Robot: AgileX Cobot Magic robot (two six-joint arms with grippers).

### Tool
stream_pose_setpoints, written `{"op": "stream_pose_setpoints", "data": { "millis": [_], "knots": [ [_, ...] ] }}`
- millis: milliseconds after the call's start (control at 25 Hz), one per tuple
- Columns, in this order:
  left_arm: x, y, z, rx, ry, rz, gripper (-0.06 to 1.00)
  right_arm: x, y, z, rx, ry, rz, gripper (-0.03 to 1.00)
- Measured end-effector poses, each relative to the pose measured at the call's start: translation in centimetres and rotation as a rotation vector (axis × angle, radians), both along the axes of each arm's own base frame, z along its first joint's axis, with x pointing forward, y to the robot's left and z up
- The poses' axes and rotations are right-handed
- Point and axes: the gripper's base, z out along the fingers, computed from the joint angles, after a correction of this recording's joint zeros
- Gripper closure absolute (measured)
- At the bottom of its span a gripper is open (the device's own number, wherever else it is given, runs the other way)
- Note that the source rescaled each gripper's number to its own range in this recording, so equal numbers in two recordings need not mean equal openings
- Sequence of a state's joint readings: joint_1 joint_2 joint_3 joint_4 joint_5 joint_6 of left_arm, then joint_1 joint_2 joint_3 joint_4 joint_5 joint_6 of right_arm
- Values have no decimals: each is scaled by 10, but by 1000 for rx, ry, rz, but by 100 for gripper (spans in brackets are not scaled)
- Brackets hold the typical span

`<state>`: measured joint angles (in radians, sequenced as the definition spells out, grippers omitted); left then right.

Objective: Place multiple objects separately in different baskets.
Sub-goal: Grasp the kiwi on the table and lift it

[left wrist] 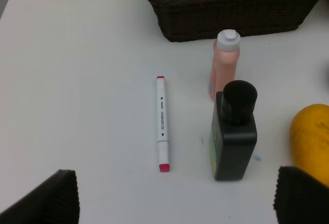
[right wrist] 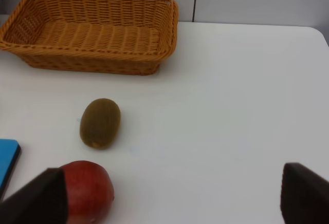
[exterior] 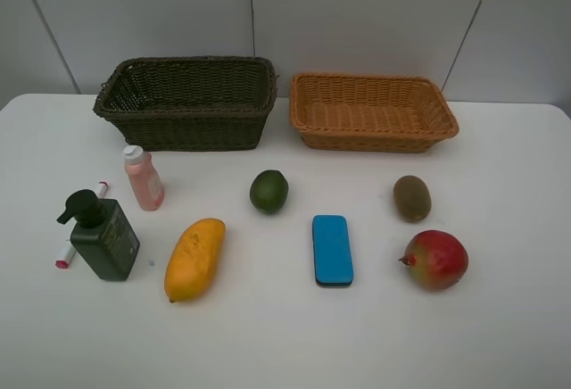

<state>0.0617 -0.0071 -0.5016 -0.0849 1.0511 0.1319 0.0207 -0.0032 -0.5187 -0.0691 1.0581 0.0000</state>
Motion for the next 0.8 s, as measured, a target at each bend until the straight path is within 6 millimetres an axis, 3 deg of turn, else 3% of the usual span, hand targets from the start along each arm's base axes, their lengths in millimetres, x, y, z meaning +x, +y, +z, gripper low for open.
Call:
{"op": "stream_pose_setpoints", "data": {
  "millis": [800],
  "knots": [
    [0,0,0,0,0,0,-5,0,0,0,0,0,0,-3]
  ]
}}
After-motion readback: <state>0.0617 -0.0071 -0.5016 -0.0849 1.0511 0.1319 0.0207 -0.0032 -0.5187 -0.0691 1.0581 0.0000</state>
